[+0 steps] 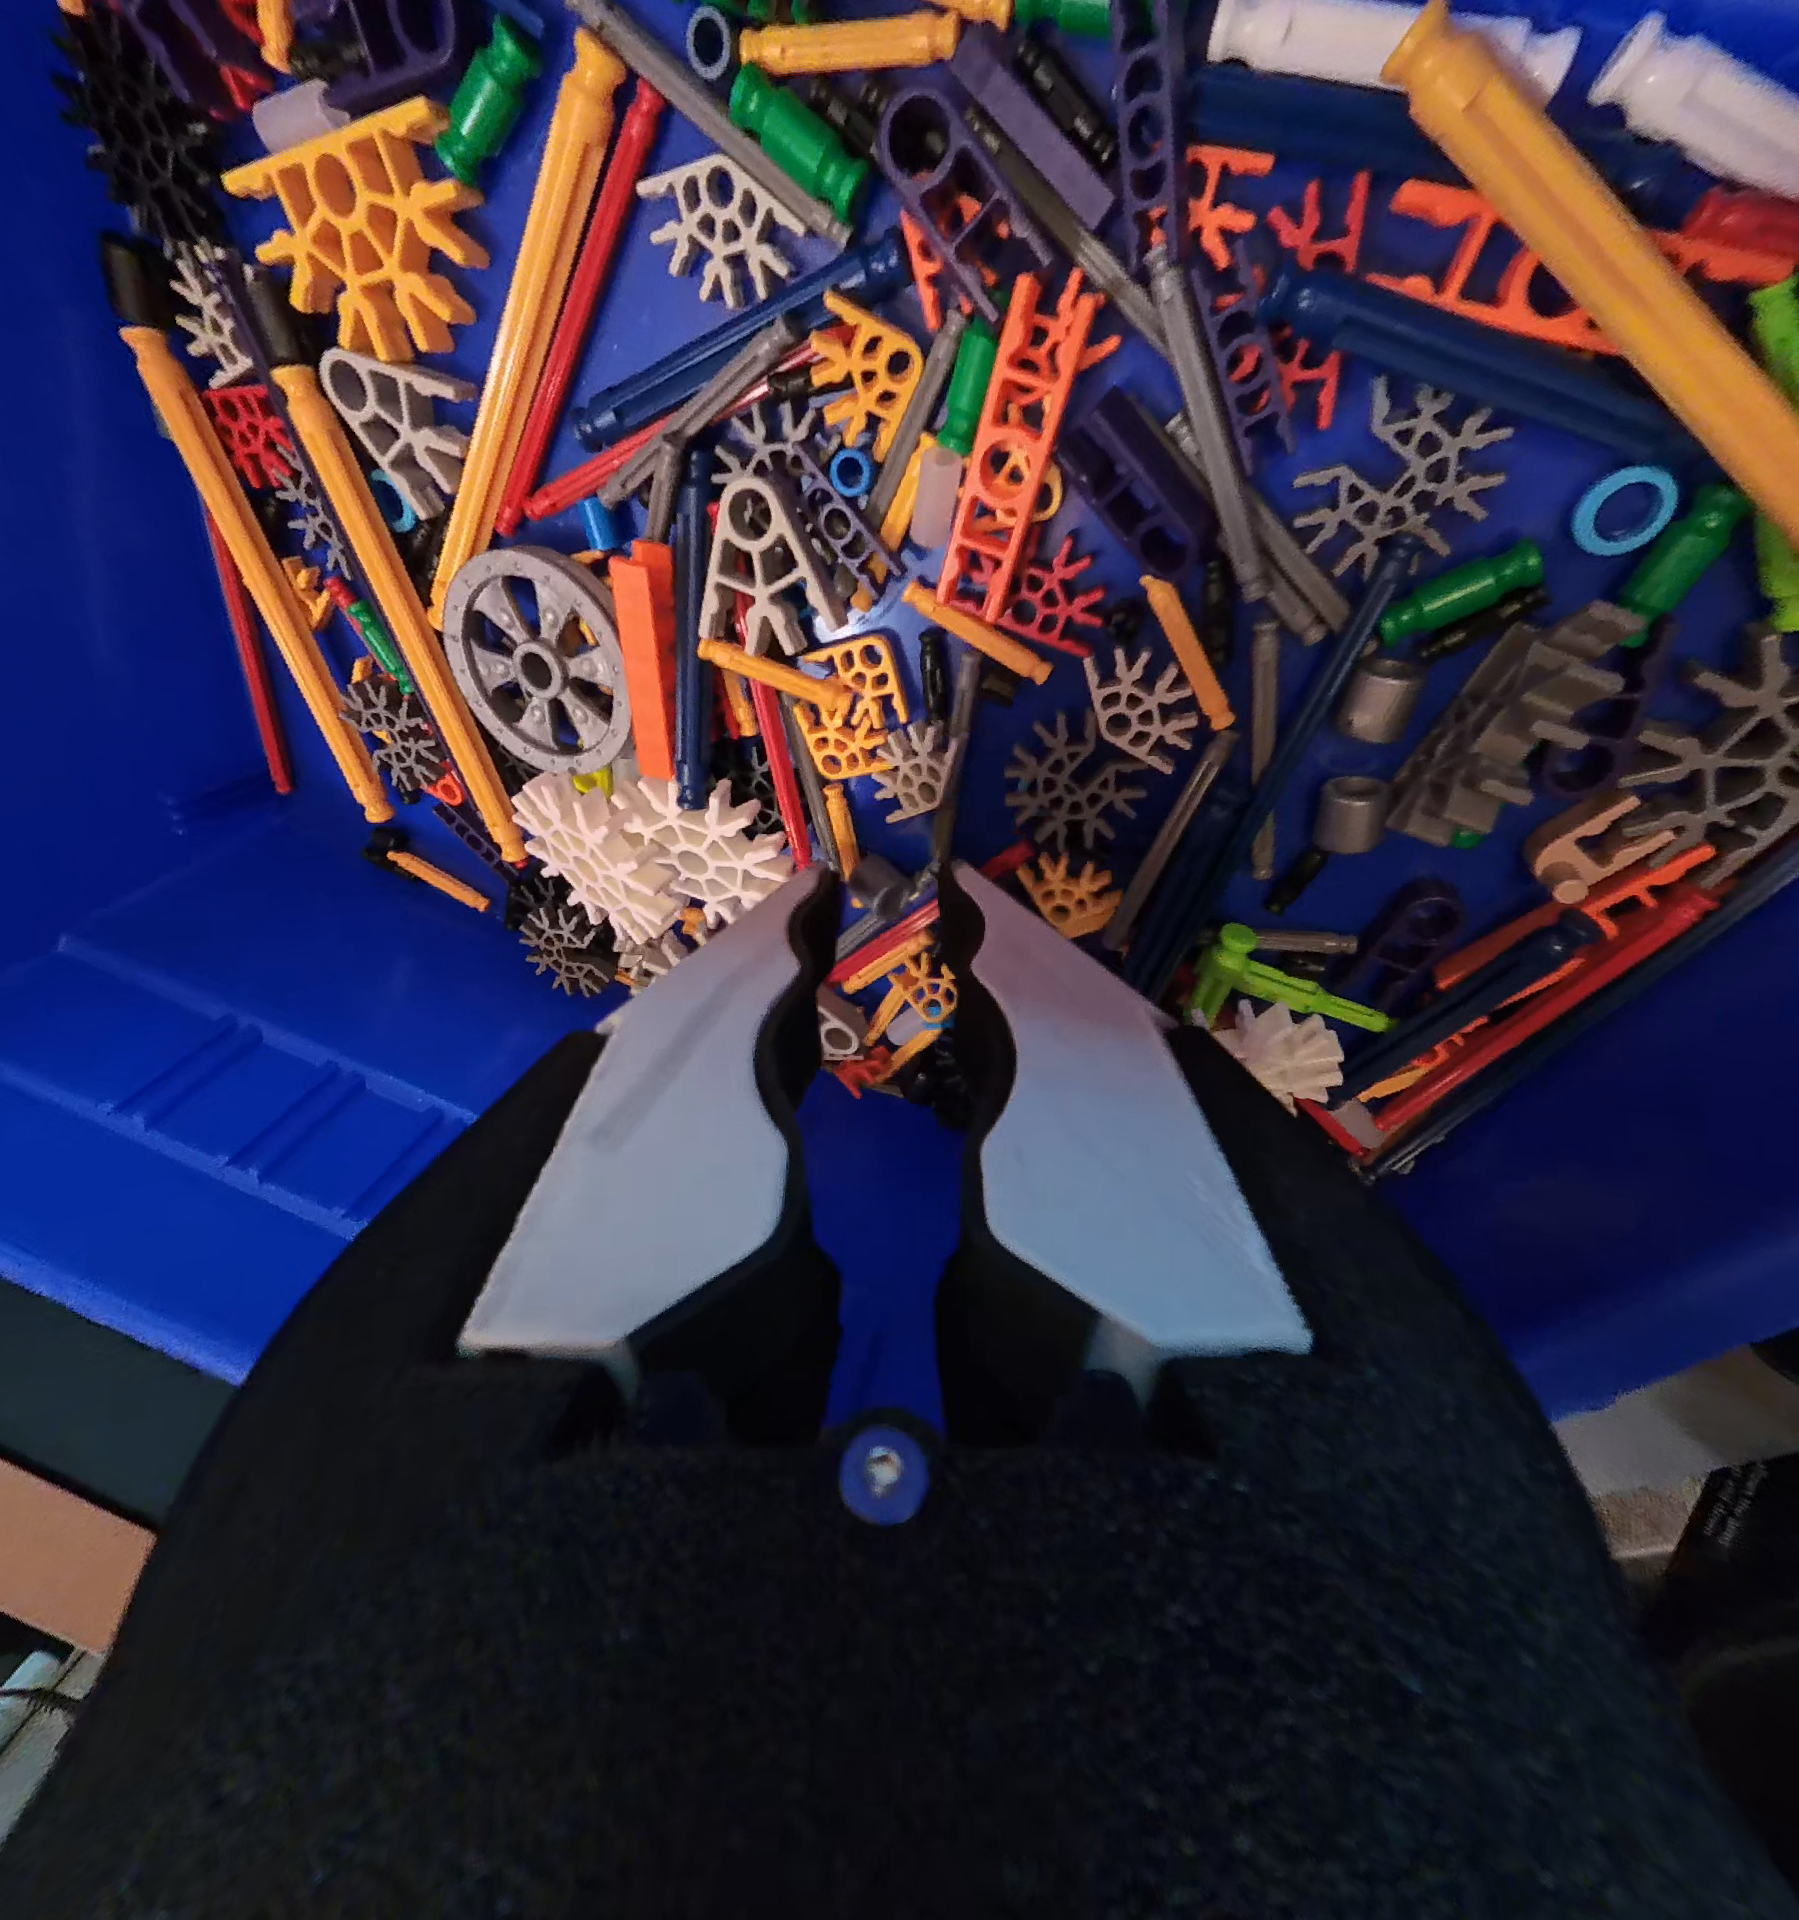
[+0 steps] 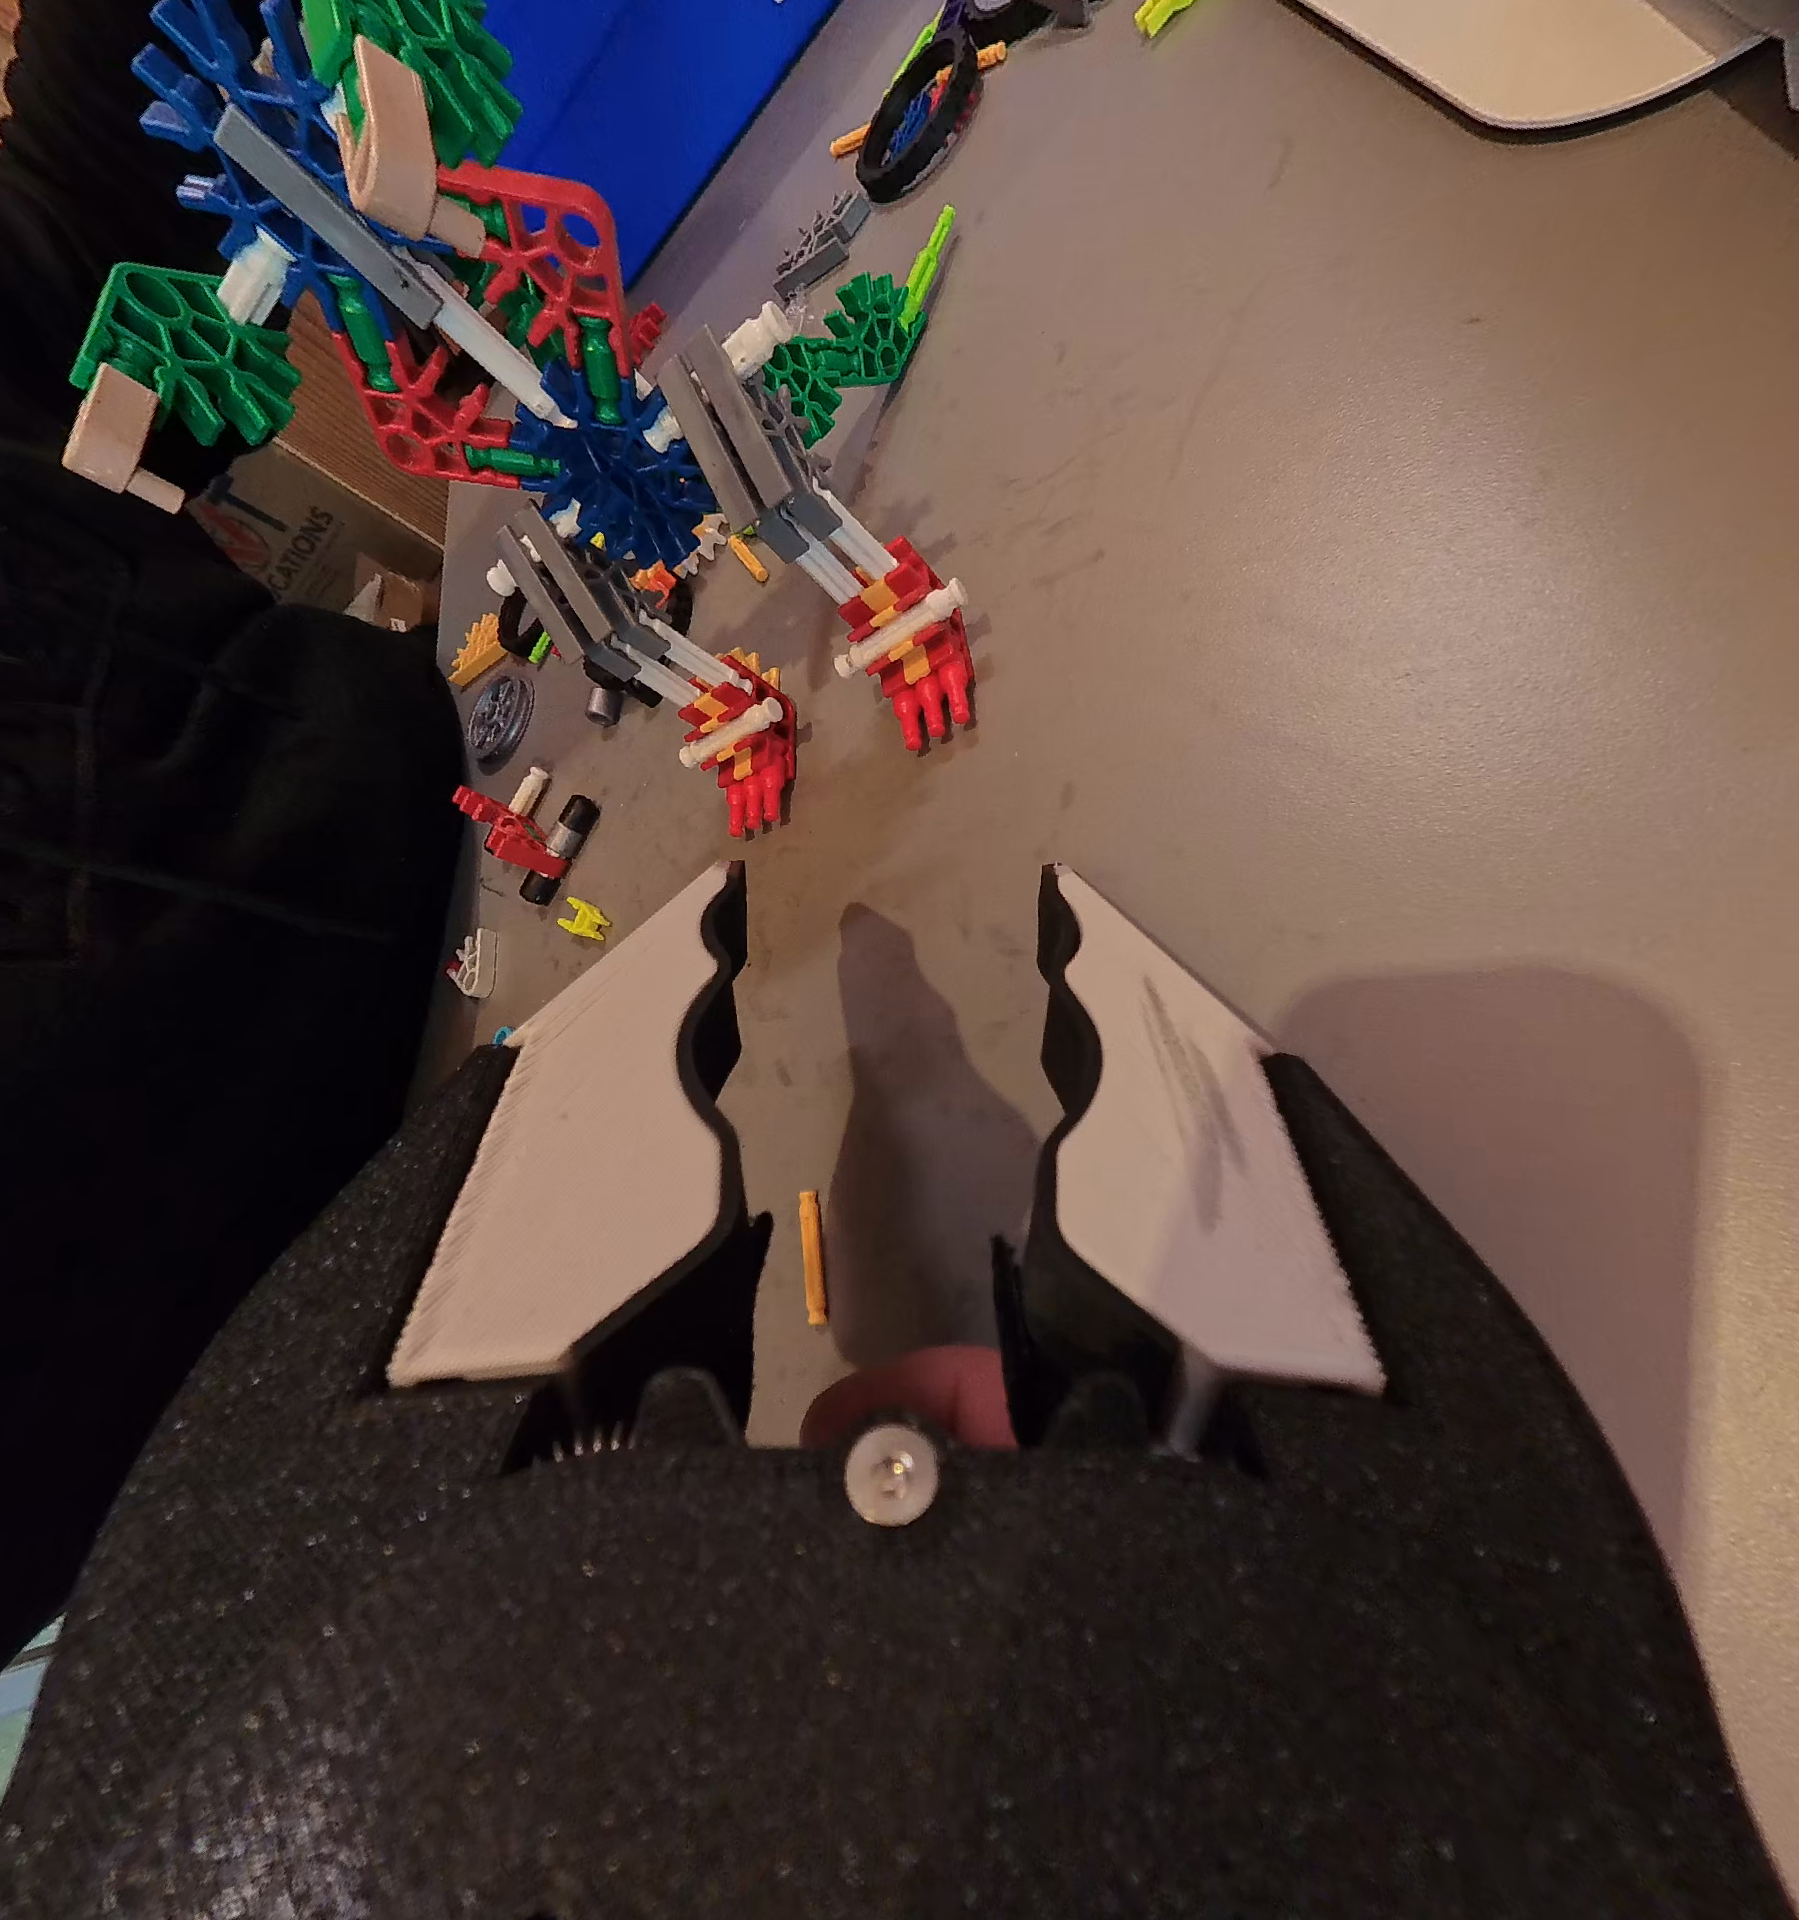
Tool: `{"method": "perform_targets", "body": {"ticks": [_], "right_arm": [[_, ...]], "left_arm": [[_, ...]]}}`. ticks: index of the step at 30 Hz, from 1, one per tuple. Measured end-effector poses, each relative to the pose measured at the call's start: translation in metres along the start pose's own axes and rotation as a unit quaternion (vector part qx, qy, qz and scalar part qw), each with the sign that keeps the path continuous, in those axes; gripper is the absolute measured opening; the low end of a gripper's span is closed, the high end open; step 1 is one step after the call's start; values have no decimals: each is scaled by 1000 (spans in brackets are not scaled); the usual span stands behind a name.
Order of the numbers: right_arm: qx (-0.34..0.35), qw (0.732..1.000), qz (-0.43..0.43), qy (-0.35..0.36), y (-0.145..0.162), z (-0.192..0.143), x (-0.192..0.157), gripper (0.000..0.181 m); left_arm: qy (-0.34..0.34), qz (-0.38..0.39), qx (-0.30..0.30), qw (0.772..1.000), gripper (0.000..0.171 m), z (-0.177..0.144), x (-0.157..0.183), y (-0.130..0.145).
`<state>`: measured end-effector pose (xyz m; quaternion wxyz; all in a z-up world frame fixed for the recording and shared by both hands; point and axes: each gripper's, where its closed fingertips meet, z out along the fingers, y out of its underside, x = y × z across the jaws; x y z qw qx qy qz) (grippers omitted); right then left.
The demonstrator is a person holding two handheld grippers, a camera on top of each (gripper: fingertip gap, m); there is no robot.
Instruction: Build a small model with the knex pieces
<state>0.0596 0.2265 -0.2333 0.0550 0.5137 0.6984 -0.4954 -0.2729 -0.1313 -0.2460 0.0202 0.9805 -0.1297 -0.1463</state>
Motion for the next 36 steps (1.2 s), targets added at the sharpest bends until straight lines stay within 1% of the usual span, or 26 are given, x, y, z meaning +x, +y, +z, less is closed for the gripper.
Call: {"method": "perform_targets", "body": {"ticks": [5, 13, 16, 18, 22, 23, 25, 28, 30, 33, 36], "right_arm": [[0, 1000, 0, 1, 0, 0, 0, 56], [0, 1000, -1, 1, 0, 0, 0, 56], [0, 1000, 0, 1, 0, 0, 0, 56], [0, 1000, 1, 0, 0, 0, 0, 55], [-1, 1000, 0, 0, 0, 0, 0, 55], [-1, 1000, 0, 1, 0, 0, 0, 55], [-1, 1000, -2, 1, 0, 1, 0, 55], [-2, 1000, 1, -1, 0, 1, 0, 55], [-2, 1000, -1, 0, 0, 1, 0, 55], [-2, 1000, -4, 3, 0, 1, 0, 55], [-3, 1000, -8, 6, 1, 1, -1, 55]], "left_arm": [[8, 11, -13, 1000, 13, 2, 2, 2], [-5, 14, 3, 1000, 9, 0, 1, -2], [1, 14, 18, 1000, 9, -8, 3, -5], [-10, 17, 29, 999, 10, -21, 1, -10], [-43, 38, 93, 994, 9, -67, -2, -43], [-42, 39, 118, 991, 9, -82, 0, -53], [-14, 44, 180, 983, 9, -116, 14, -78], [-52, 99, 192, 975, 9, -155, 21, -104], [-44, 137, 216, 966, 9, -175, 35, -133], [-41, 202, 211, 955, 9, -182, 55, -168], [-2, 253, 188, 949, 9, -166, 82, -196]]}}
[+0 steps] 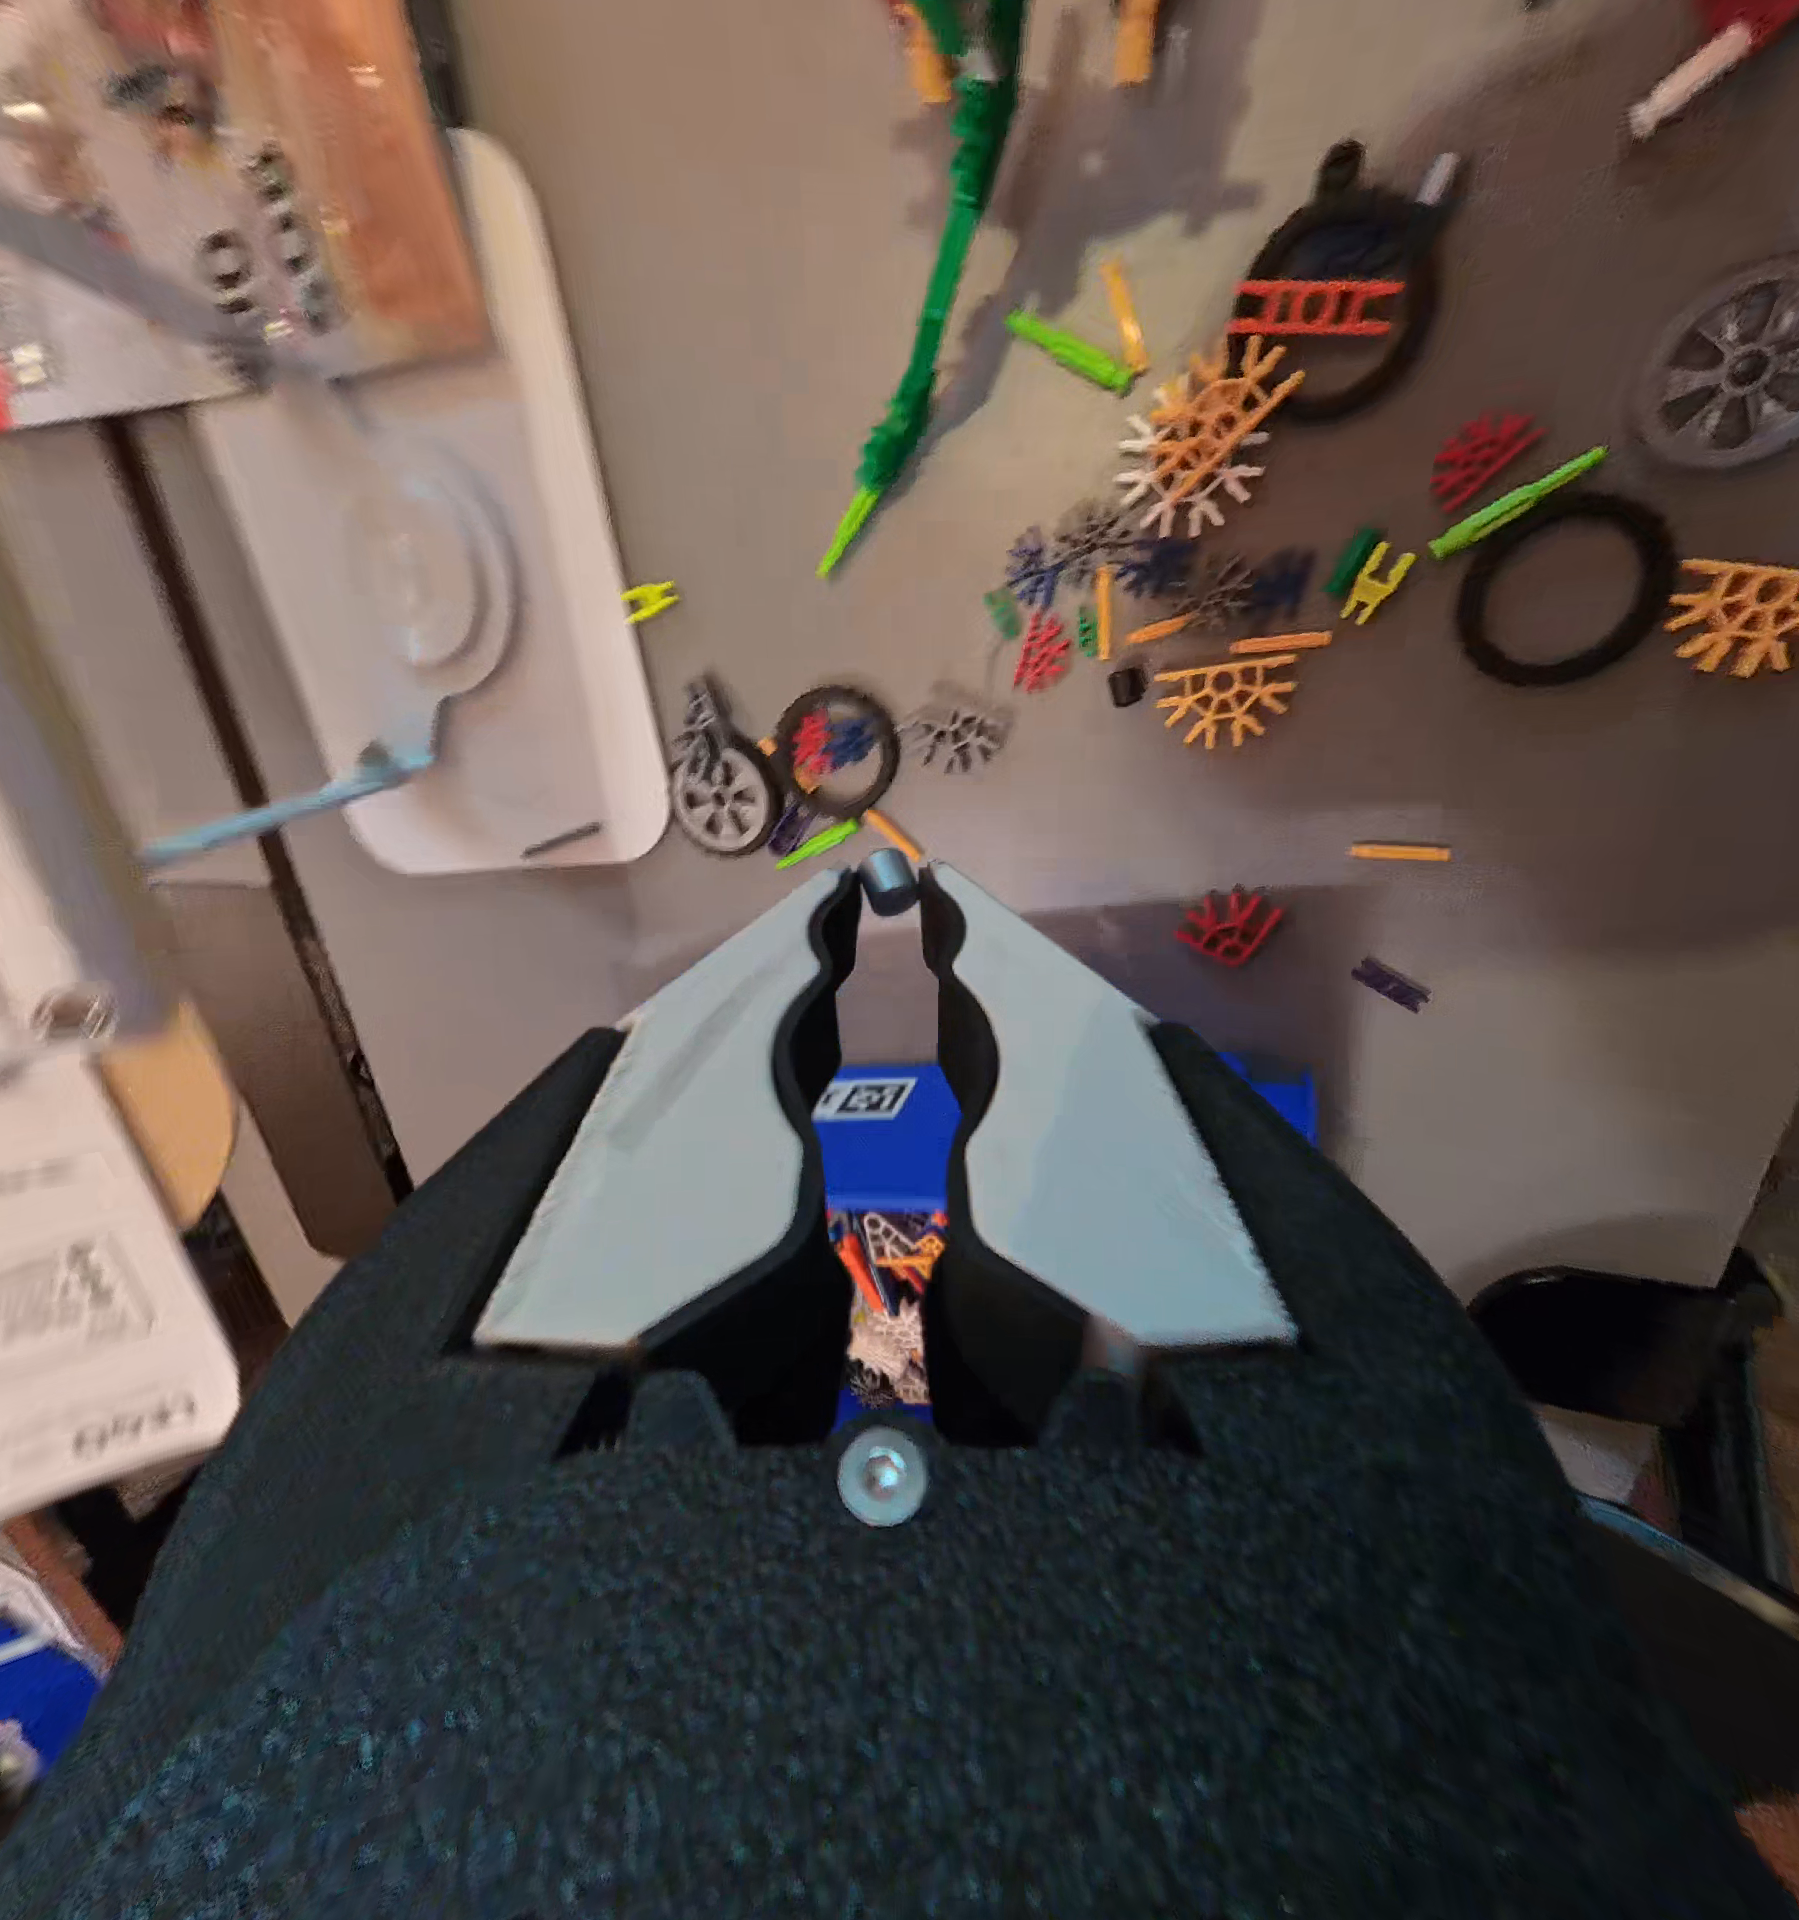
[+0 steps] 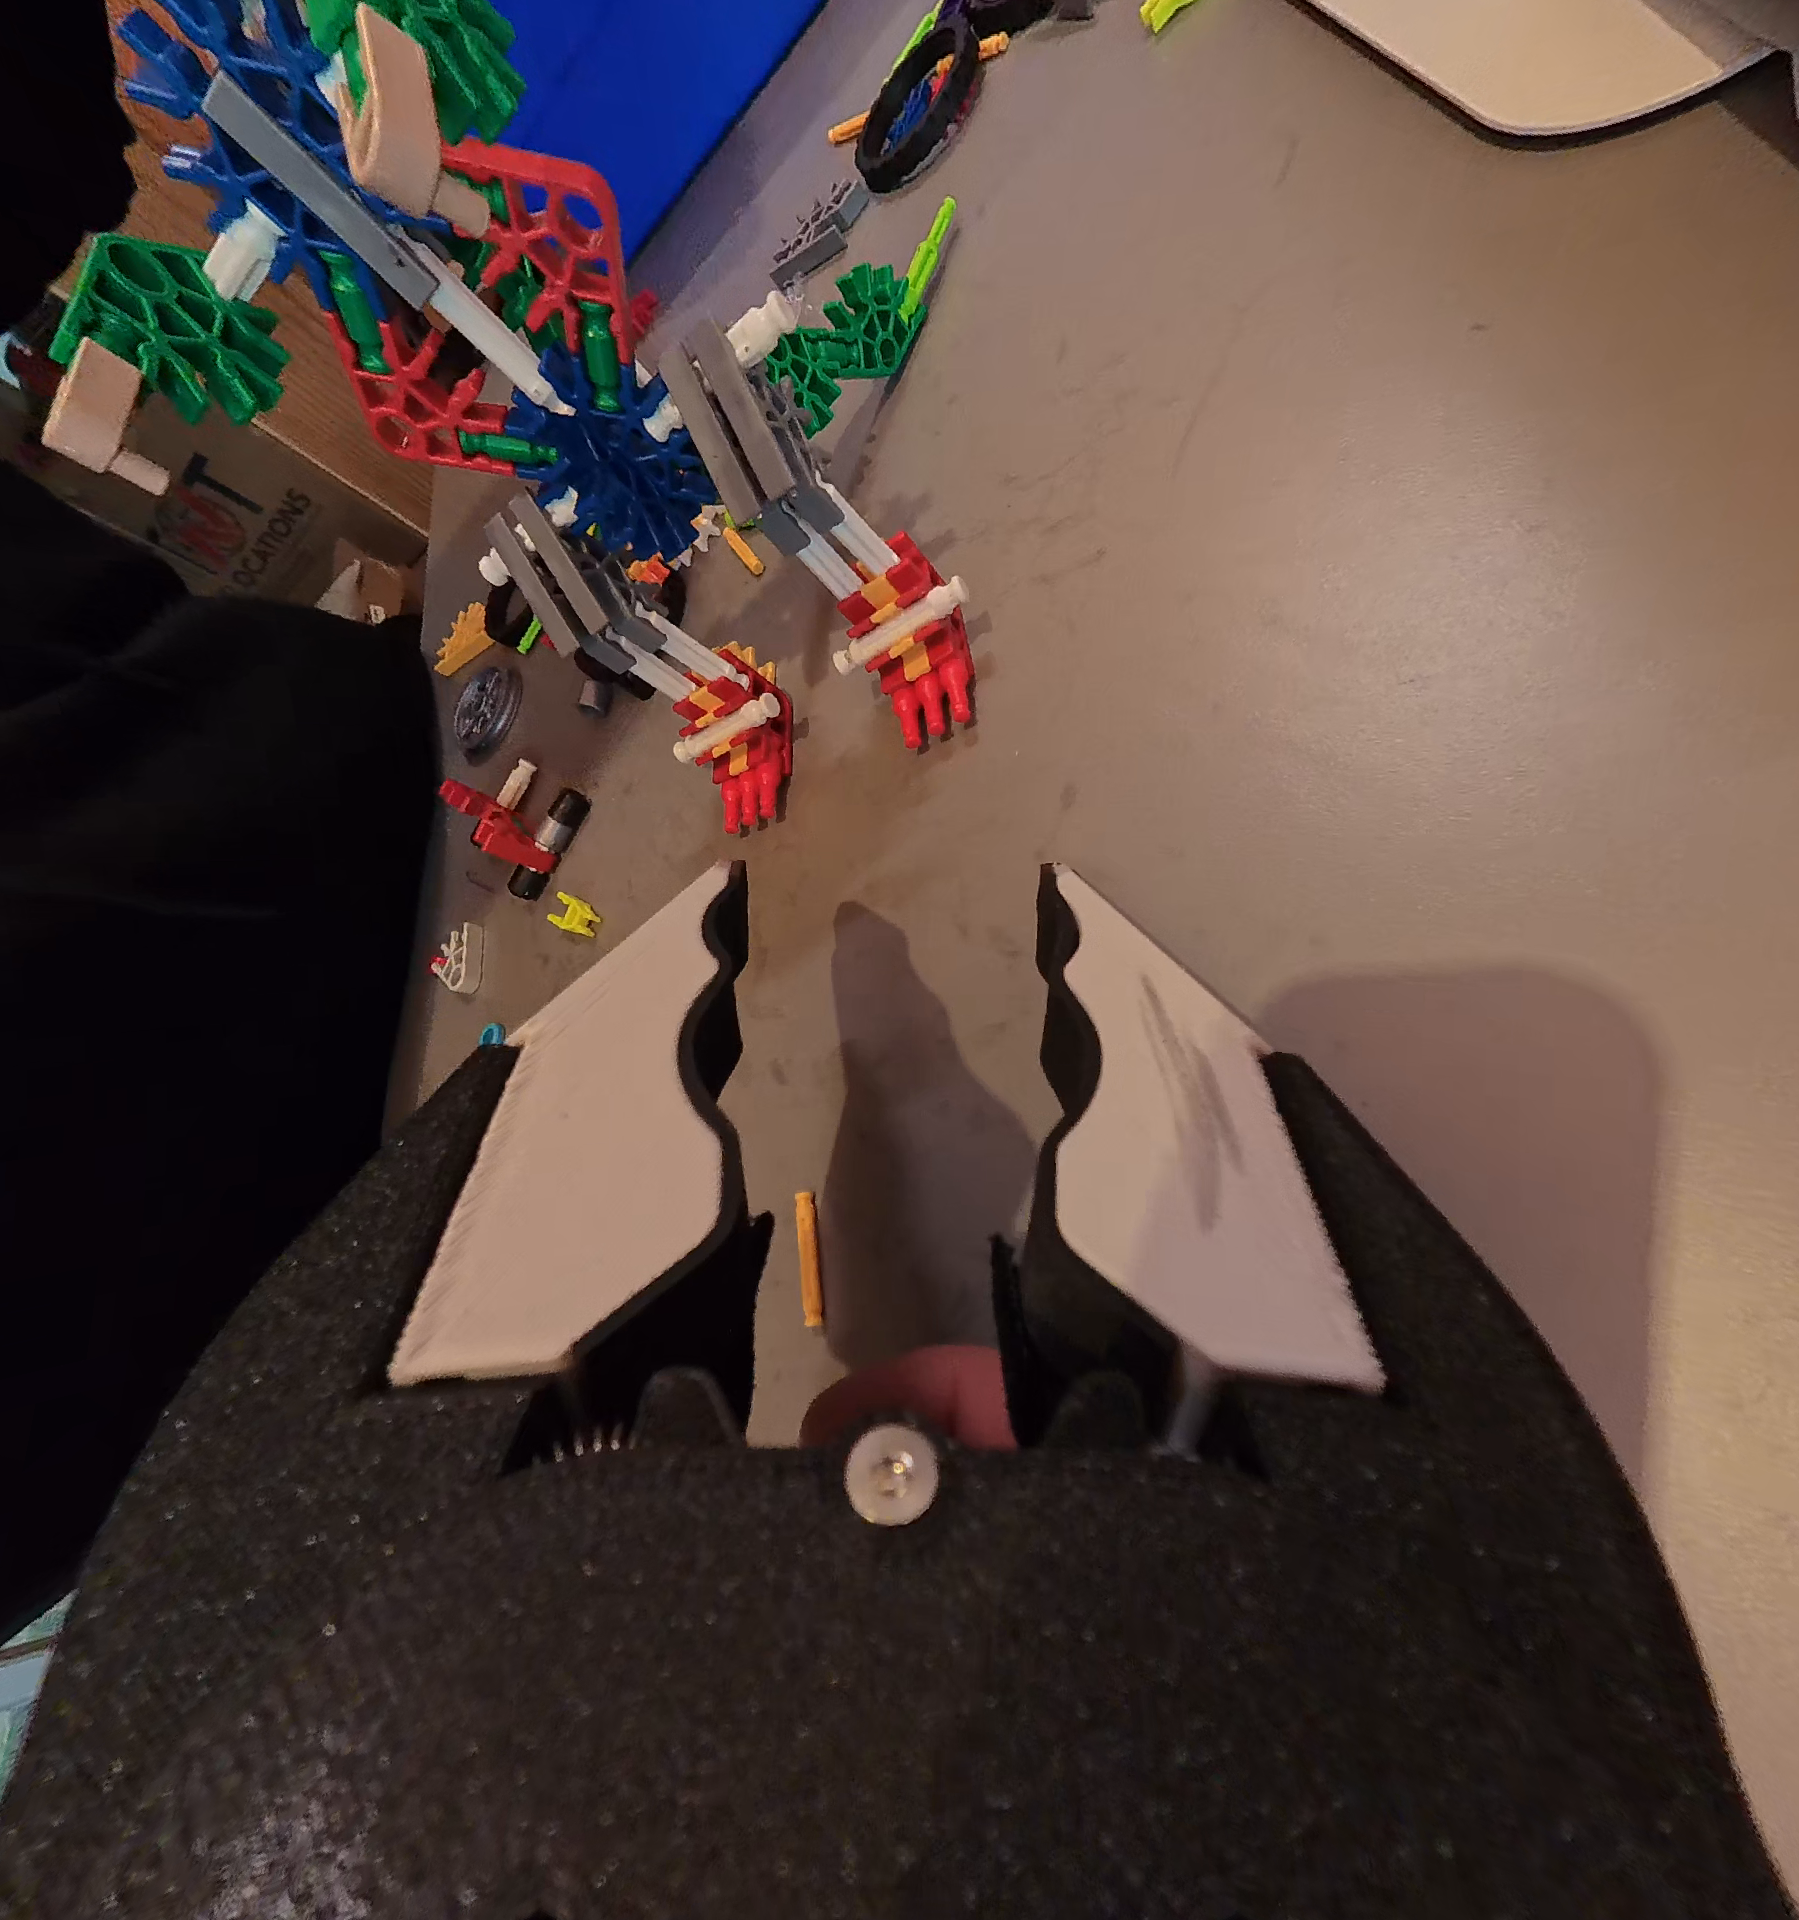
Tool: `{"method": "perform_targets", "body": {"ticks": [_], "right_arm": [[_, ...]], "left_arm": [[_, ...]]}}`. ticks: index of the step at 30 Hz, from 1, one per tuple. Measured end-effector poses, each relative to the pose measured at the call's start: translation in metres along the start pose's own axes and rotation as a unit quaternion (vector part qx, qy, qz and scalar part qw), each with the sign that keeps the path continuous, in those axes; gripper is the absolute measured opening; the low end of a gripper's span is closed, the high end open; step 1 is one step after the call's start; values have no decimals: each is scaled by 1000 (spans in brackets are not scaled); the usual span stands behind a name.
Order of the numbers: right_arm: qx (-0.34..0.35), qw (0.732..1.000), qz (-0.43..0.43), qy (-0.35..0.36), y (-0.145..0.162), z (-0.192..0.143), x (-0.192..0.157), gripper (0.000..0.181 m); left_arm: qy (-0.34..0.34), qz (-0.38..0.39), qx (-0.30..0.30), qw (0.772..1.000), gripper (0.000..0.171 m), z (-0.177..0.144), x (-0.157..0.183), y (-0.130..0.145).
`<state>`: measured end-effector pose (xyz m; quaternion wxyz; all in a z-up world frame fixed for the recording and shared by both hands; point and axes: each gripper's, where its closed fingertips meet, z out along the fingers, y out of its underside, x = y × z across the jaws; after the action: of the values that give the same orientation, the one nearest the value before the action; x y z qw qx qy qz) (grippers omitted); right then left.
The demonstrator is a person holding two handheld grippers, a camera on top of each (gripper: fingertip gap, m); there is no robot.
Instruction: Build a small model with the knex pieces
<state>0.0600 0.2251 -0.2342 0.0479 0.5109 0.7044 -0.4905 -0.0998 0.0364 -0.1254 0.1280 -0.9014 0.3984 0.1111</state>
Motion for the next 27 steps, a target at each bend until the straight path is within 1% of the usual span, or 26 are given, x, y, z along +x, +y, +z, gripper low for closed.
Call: {"method": "perform_targets", "body": {"ticks": [2, 4, 8, 10, 14, 15, 16, 18, 20, 22, 24, 25, 27], "right_arm": [[0, 1000, -2, 1, 0, 0, 0, 55], [0, 1000, -3, 1, 0, 0, 0, 55], [0, 1000, -3, 1, 0, 0, 0, 55], [0, 1000, -2, 0, 0, 0, 0, 55], [1, 1000, 0, 0, 0, 0, 0, 55], [1, 1000, 0, -1, 0, 0, 0, 55], [1, 1000, 1, -1, 0, 0, 0, 55], [1, 1000, 1, -1, 0, 0, 0, 55], [1, 1000, 0, -1, 0, 0, 0, 55], [1, 1000, 0, -1, 0, 0, 0, 55], [1, 1000, 0, -1, 0, 0, 0, 55], [1, 1000, 0, -1, 0, 0, 0, 55], [1, 1000, 1, -1, 0, 0, 0, 55]], "left_arm": [[20, 31, -29, 999, 9, 22, 6, -5], [60, 49, -36, 996, 9, 42, 19, -11], [109, 65, -56, 990, 9, 75, 40, -12], [110, 74, -77, 988, 10, 87, 45, -8], [70, 112, -104, 986, 11, 105, 49, -4], [70, 116, -105, 985, 14, 108, 53, -4], [68, 111, -97, 987, 11, 112, 56, -6], [70, 98, -89, 989, 16, 117, 60, -8], [34, 110, -84, 990, 18, 115, 53, -11], [15, 83, -57, 995, 20, 102, 44, -19], [-16, 46, -25, 998, 19, 80, 26, -22], [-35, 31, -20, 999, 19, 68, 15, -17], [-86, 0, -37, 996, 19, 40, -14, 9]]}}
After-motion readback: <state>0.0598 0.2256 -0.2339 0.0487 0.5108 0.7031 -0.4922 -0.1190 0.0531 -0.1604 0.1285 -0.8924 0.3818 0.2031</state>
